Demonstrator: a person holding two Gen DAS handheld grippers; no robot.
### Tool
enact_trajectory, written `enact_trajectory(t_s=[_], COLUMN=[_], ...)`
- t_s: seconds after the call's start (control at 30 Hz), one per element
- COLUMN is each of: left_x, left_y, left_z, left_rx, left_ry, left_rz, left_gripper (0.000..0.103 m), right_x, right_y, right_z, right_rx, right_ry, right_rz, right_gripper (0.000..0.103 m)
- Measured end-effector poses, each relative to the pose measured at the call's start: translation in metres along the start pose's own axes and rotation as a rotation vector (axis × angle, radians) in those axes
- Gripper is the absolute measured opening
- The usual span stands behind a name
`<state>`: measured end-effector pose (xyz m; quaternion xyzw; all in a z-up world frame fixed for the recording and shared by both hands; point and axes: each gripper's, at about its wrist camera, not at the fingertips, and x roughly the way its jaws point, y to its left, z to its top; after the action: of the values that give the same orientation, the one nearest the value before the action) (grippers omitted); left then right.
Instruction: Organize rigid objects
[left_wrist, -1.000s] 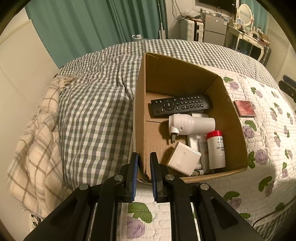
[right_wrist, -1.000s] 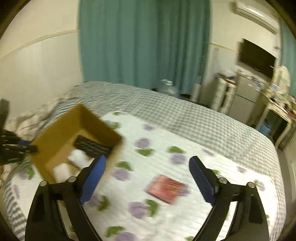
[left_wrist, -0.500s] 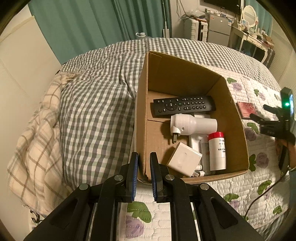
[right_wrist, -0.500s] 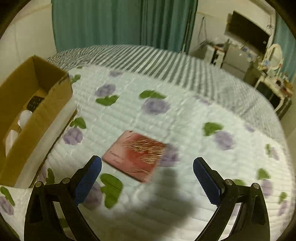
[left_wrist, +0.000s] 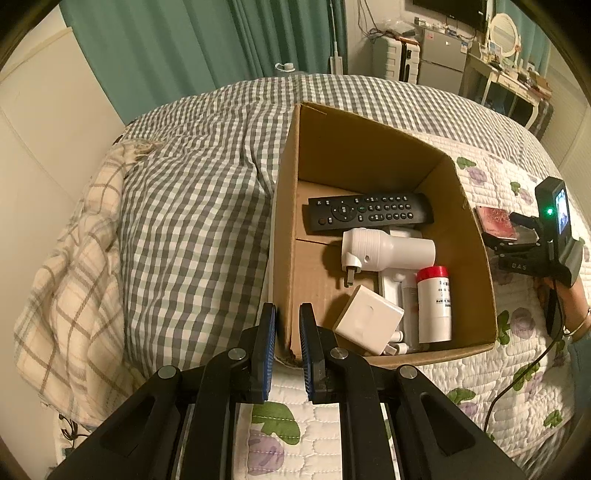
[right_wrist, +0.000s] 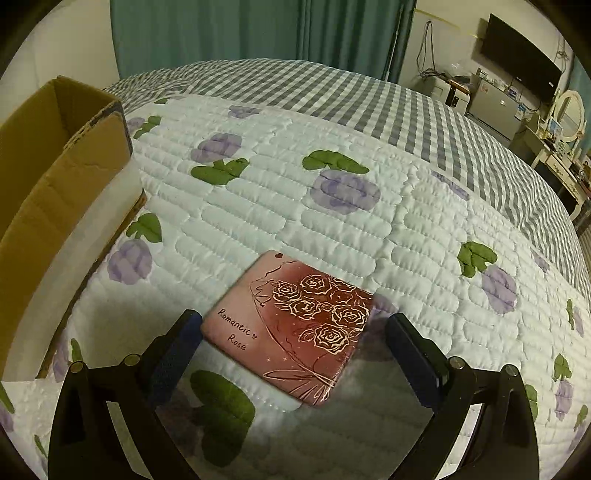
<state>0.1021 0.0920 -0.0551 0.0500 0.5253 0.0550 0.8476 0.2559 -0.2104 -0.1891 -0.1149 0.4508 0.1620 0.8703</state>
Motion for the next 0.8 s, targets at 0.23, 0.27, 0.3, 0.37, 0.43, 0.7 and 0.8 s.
enact_trajectory(t_s=[0.23,0.27,0.3,0.37,0.43,0.7,0.8], left_x=[-0.001,-0.001,-0.001,-0.001,-0.001,0.0,0.0], left_y=[-0.002,-0.002,-0.002,-0.002,-0.003,-0.001,-0.002], left_z=[-0.001,-0.001,-0.001,-0.001,-0.001,-0.001,-0.001], left_rx=[0.002,0.003,0.003,0.003,0.003,0.004,0.004], left_ry=[-0.002,-0.002,-0.002,-0.001,-0.001,-0.002,-0.001], left_rz=[0.007,0.009,0.009,0.008,0.009,0.017,0.016], left_gripper=[0.012,0.012,0.012,0.012,0.012,0.012,0.012], right_x=[0.0,-0.001,-0.002,-0.003,-0.003,-0.011,-0.014], right_y=[0.001,0.001,0.001,0.001,0.001,0.001,0.0], right_z=[-0.001,-0.001,-0.001,-0.001,-0.002,-0.004,-0.006], right_rx=[-0.003,-0.005,-0.007,-0.008,-0.008,-0.001,0.013], right_ry=[-0.017,-0.018,-0.021,-0.023,-0.021,-0.04,-0.037], right_rz=[-0.003,0.0,0.004,0.008,0.008,-0.003,-0.017], right_gripper=[0.095,0.091,0.088,0.087,0.087,0.082,0.082])
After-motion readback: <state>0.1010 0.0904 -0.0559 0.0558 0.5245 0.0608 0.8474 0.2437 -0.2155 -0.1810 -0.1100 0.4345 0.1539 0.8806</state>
